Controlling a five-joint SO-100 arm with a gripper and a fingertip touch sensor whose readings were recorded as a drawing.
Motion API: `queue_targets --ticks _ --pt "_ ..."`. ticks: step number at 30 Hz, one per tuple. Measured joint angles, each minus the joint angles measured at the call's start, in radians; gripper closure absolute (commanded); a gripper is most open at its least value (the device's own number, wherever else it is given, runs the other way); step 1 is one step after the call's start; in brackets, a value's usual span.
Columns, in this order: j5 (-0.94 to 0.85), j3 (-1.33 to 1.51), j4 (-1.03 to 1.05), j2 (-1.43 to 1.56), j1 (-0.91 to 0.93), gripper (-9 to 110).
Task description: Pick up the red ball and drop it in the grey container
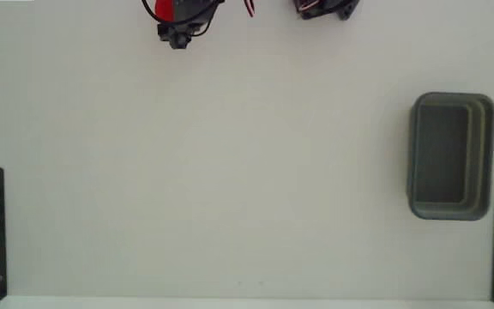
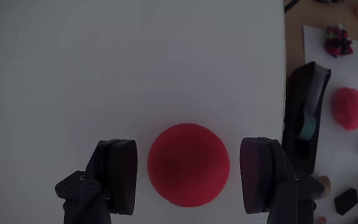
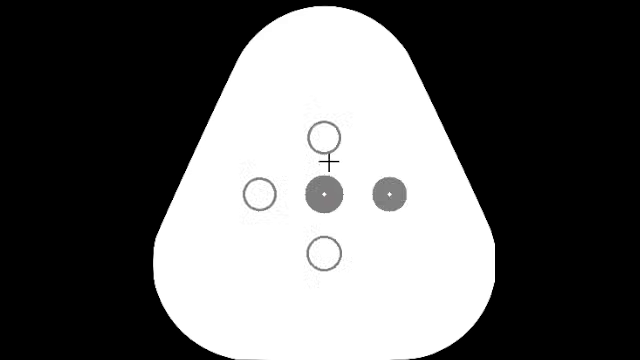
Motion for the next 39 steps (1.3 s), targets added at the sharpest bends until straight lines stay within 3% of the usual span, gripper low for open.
queue_targets --ticks 39 --pt "0.0 0.296 -0.314 0.008 0.0 -9"
